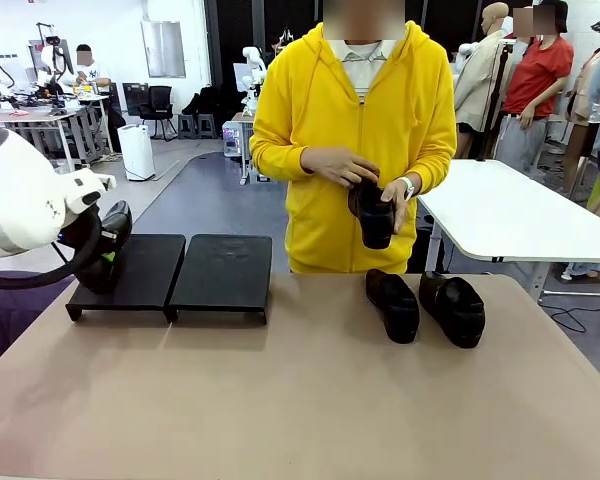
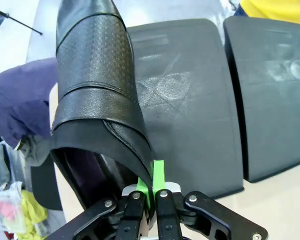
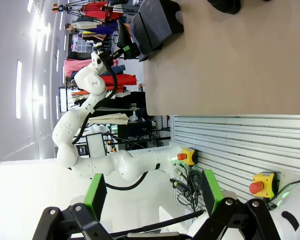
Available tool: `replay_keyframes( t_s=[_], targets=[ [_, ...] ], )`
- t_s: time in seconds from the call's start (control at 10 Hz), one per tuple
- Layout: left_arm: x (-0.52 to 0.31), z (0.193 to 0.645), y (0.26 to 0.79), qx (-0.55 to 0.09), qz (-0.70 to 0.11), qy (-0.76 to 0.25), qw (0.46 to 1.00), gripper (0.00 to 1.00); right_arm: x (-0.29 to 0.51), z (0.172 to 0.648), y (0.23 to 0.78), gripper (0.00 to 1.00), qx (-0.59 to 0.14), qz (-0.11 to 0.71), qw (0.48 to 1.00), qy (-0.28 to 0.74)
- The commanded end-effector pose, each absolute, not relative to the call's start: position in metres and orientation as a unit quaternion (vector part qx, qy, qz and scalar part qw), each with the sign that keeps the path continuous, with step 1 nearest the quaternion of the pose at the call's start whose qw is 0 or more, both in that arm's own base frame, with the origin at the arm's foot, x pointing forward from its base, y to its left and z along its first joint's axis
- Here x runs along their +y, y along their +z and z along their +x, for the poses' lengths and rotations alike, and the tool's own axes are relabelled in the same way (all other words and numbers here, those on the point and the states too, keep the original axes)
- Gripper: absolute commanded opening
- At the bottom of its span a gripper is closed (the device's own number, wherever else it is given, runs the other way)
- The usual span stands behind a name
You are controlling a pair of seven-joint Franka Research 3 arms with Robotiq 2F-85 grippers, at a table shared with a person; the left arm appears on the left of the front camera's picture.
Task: Organize the shoes by placing them on the stand.
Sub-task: Place the Shoe from the middle of the table onto the Shoes Stand.
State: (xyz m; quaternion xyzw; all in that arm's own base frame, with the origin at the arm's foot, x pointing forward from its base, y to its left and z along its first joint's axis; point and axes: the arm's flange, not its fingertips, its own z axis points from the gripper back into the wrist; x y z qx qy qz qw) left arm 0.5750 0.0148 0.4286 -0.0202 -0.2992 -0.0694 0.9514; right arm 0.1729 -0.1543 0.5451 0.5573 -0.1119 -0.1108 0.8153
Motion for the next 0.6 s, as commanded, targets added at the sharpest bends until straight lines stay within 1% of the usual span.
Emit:
replay_keyframes(
  t_s=[0.0, 0.4, 0.5],
  targets=[
    [0.0187, 0.5875, 0.4344, -0.291, -0.016, -0.086, 0.953, 0.0, -0.1543, 0.1741, 0.5482, 1.0, -0.123, 0.565, 0.81, -0.101],
    [0.0159, 0.5936, 0.4294, -0.273, -0.004, -0.093, 0.958, 0.0, -0.1543, 0.1741, 0.5482, 1.0, -0.123, 0.565, 0.81, -0.101],
    [0.0148, 0.5958, 0.4266, -0.265, -0.005, -0.095, 0.96, 0.24, -0.1543, 0.1741, 0.5482, 1.0, -0.123, 0.565, 0.81, -0.101]
  ],
)
